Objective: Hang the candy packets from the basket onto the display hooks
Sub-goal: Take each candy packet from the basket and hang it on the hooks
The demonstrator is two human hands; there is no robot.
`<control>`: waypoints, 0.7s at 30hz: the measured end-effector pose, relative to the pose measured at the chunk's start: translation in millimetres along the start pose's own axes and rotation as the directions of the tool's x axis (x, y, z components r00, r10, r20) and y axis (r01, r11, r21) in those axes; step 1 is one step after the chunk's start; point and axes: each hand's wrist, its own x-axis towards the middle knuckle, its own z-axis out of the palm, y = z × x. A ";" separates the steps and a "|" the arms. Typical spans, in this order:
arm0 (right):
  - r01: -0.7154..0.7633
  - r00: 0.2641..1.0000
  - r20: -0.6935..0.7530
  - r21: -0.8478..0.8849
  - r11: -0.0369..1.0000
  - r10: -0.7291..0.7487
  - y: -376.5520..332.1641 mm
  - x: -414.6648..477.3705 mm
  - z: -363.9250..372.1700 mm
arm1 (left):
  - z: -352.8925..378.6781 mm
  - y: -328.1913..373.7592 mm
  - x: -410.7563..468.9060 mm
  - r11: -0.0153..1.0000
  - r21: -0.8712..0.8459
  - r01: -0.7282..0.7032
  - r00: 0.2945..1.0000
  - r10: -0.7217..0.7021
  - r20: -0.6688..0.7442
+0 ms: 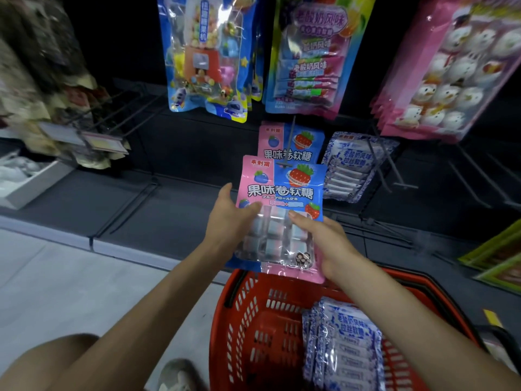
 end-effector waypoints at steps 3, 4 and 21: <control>-0.051 0.999 0.003 -0.007 0.999 0.051 -9.6 9.4 2.6 | -3.8 2.1 4.5 0.999 0.025 0.041 0.999 -0.041 0.023; -0.061 0.998 0.011 -0.003 0.998 0.061 -12.3 13.9 3.3 | -4.7 3.3 5.2 0.998 0.034 0.047 0.998 -0.048 0.032; -0.102 0.991 -0.088 -0.054 0.993 0.097 -39.0 75.1 17.9 | 2.1 14.7 53.8 0.968 0.248 -0.049 0.997 0.031 0.074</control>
